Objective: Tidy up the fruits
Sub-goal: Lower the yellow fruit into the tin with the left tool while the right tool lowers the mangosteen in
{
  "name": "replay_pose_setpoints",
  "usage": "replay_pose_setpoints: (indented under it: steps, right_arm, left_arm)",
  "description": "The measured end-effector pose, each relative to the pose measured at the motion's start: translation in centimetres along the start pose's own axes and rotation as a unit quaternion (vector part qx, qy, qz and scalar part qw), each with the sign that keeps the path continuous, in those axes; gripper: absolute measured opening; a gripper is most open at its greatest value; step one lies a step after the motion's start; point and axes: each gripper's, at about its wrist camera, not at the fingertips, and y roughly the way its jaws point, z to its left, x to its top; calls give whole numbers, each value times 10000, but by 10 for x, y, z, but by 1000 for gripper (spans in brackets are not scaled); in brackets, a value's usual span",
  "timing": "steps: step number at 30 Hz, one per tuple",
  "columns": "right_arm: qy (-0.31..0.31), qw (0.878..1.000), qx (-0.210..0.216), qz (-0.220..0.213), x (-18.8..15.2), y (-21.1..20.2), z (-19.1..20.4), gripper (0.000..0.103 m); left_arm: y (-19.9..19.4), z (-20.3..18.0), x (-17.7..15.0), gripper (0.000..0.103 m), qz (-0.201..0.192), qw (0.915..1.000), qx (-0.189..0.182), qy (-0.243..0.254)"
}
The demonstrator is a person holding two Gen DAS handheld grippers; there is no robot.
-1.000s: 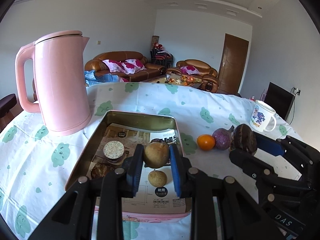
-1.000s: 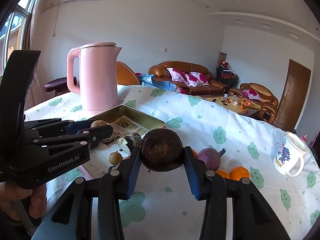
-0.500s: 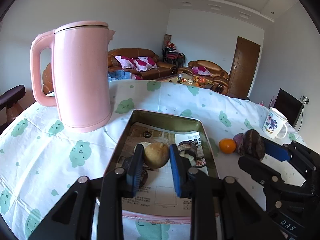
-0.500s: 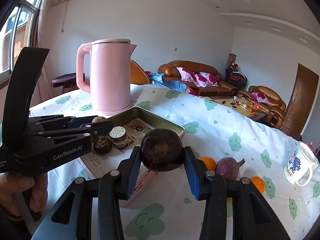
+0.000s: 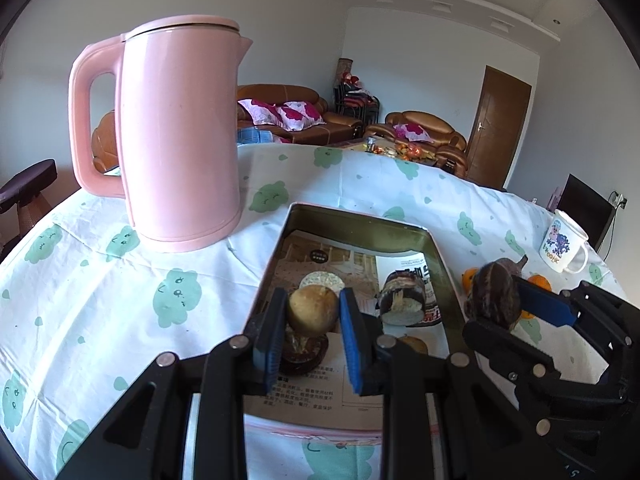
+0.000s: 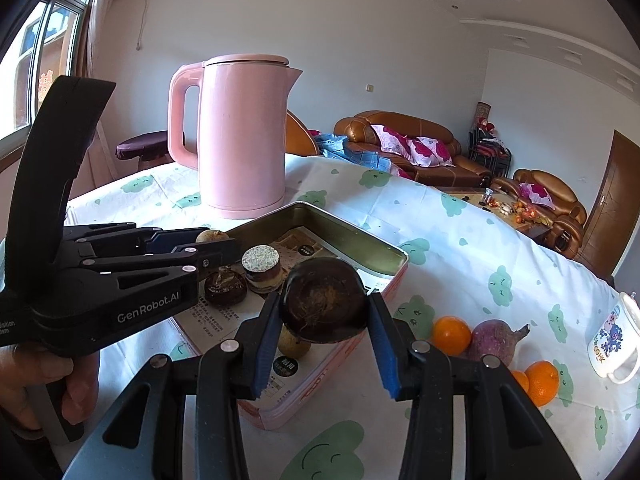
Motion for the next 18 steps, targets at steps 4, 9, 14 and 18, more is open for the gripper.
replay_pose_setpoints:
  steps: [4,9,14,18]
  right_arm:
    - [-7,9999,71,80,-1,5,3,45]
    - [-18,9997,142,186,-3,11,7,45]
    - [-76,9993,212,296,-5,18,12,45]
    - [-73,9990,237,374,-6,23,13,45]
  left_arm:
    - [4,4,-1,27,54,10000,16,-20]
    - [6,6,-1,27,89,10000,16,-35]
    - [10,7,-2,27,163,9999,23,-25]
    - [13,7,-4,27,244,9997,31,-17]
